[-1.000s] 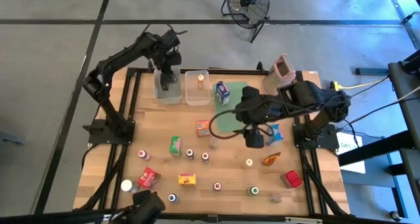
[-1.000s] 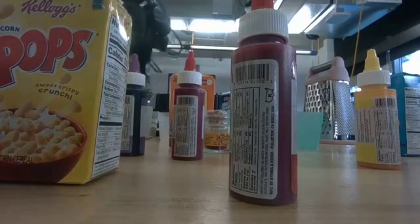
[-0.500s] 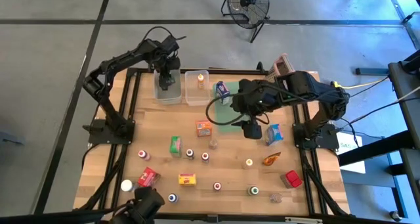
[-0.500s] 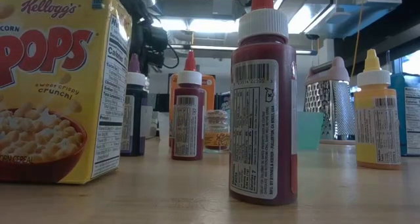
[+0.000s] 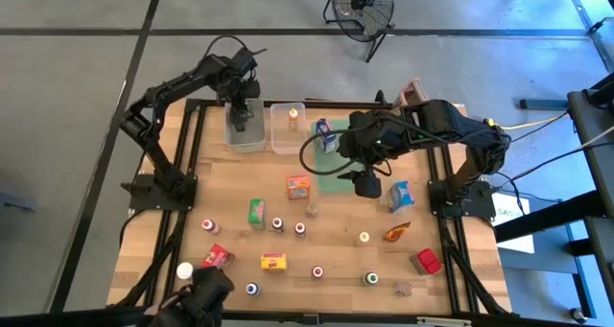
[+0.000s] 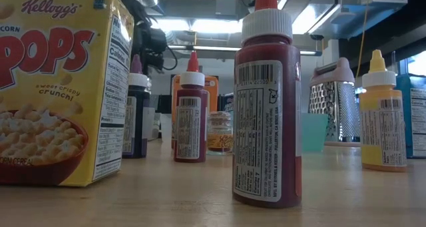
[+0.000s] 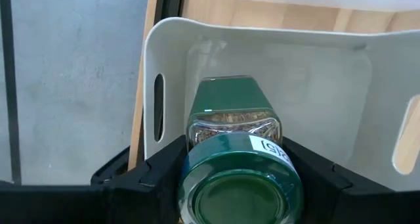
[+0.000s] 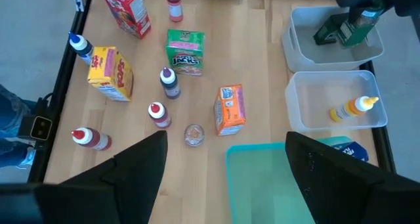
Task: Pick & Place Kitchen Items
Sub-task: Put the green spice bottle into the gray bin
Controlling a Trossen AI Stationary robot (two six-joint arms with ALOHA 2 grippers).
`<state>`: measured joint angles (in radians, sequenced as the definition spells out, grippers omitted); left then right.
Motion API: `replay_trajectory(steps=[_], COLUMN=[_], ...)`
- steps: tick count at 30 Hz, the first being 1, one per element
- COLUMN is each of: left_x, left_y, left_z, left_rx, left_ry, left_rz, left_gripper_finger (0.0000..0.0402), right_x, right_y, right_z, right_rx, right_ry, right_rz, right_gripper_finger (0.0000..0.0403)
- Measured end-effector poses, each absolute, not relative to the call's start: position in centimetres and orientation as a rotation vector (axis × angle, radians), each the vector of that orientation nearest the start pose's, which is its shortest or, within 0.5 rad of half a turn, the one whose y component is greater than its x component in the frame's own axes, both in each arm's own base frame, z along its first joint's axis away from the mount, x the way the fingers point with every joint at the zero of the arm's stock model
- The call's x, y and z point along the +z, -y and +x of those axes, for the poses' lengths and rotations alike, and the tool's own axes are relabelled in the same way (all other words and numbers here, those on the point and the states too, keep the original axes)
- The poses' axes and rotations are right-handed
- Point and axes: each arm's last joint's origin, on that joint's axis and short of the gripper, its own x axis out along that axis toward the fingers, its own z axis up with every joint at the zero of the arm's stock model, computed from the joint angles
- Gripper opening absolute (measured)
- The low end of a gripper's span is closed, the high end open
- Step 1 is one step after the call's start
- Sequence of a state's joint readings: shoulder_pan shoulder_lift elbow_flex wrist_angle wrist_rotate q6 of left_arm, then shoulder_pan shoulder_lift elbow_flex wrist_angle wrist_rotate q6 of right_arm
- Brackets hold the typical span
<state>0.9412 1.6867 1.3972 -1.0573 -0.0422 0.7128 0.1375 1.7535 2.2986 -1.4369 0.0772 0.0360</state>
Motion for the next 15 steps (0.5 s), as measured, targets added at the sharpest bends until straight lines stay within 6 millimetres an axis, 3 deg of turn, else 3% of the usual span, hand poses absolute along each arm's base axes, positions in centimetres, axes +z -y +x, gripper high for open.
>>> replay_trajectory(steps=[15], left_x=[25.88], left_y=[-26.72], left_z=[18.11], left_rx=[0.292], left_ry=[-1.459], left_rz=[0.005], left_gripper_finger=[0.0199], right_x=[46.60], right_y=[-3.62], right_z=[30.48], right_rx=[0.039], right_ry=[-0.891], right_rz=[-0.072], right_gripper_finger=[0.0311])
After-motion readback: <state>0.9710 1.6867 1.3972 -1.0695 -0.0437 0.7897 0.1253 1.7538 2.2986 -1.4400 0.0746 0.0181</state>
